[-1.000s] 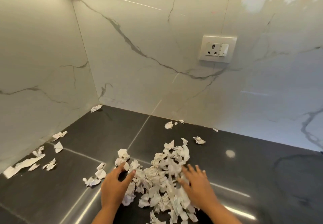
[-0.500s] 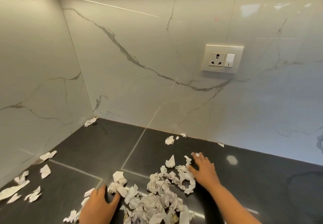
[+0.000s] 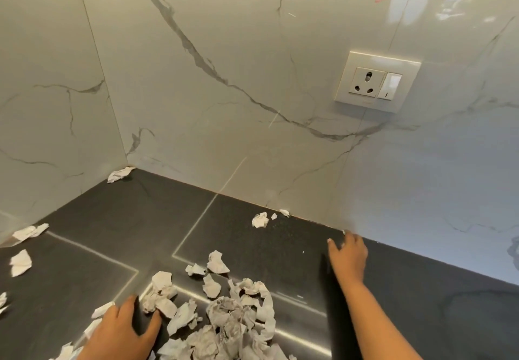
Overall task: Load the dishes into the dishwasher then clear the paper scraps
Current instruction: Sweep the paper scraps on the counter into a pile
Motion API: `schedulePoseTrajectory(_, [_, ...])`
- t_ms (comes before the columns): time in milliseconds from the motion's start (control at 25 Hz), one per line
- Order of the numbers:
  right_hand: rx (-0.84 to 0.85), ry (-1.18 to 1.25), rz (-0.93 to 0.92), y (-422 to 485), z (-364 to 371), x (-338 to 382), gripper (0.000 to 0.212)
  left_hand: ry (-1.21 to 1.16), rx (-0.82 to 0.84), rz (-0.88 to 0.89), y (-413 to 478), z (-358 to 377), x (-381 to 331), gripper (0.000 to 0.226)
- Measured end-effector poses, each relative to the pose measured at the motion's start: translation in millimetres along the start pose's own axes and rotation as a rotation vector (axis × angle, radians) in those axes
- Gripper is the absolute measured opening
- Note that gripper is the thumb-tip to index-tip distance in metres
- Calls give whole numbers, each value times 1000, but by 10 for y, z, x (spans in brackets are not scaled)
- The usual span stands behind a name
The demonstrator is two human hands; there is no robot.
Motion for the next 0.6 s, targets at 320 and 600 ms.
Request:
schedulePoseTrajectory(320, [247,-168,-431,22,473,446,47,-29,-124,25,-76,-69,-83,37])
schedulePoseTrajectory(600, [371,-183,-421,181,1046,1077,56,-144,-53,51,-110,-36,-41,66])
Point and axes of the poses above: each hand's wrist, its own y-axis towards the middle knuckle, its own z-axis out of the palm, x = y × z, the point moved 1 cm from there along y, towards the middle knuckle, and after that the axes turned 5 degrees about x, right-handed, at the moved point
